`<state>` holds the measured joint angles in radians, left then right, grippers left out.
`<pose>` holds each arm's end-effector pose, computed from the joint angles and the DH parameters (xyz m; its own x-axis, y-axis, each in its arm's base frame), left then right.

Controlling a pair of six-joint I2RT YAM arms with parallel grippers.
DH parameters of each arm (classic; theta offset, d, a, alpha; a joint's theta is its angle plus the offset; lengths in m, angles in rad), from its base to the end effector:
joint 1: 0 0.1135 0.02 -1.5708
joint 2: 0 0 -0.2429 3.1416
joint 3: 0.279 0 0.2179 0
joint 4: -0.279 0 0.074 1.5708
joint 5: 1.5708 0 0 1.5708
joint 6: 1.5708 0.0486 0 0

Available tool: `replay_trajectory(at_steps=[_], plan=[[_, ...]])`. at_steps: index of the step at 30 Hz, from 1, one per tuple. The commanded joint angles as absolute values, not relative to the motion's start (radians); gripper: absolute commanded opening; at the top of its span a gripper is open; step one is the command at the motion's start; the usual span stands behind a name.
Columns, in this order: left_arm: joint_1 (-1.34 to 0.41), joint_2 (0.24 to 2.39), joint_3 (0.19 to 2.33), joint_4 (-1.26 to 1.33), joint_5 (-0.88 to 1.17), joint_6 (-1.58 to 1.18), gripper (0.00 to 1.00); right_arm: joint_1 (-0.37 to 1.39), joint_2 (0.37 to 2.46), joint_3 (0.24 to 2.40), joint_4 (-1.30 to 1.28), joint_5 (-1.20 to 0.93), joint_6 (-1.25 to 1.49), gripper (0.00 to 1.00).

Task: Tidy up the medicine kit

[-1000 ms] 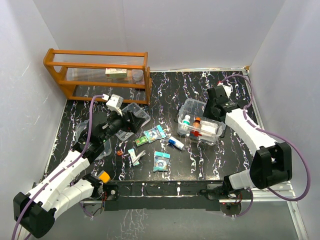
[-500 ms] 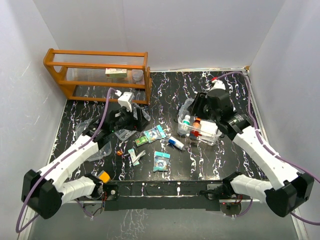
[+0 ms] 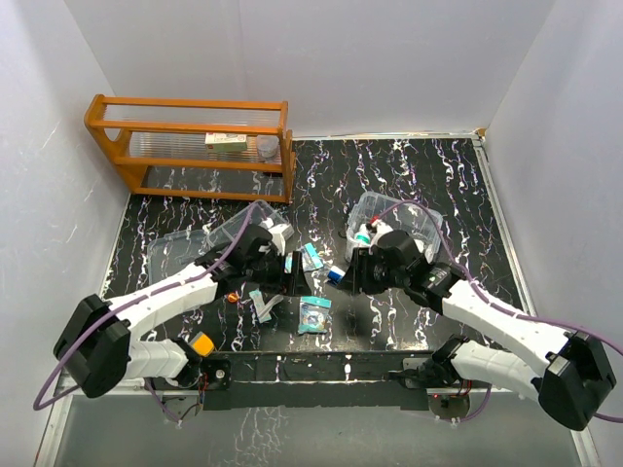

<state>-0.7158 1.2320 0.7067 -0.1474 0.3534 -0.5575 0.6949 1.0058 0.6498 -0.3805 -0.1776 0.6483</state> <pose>0.1732 -0.1729 0.2149 -0.8328 0.0664 -0.5496 0.4470 0.6663 -0.5968 0.1462 0.1330 0.2201 -0.8525 0.0631 -0.5189 -0.2709 0.7956 0.5419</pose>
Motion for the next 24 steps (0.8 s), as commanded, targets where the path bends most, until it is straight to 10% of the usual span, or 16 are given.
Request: replay_trajectory(at_steps=[1,24], plan=[[-0.767,1.255,0.664,-0.214,0.305,-0.661,0.7,0.719,0.961,0.6,-0.248,-0.257,0.652,0.38],[-0.801,1.436,0.568,0.003,0.391,-0.719,0.17,0.781,0.995,0.526,-0.178,-0.035,0.751,0.29]])
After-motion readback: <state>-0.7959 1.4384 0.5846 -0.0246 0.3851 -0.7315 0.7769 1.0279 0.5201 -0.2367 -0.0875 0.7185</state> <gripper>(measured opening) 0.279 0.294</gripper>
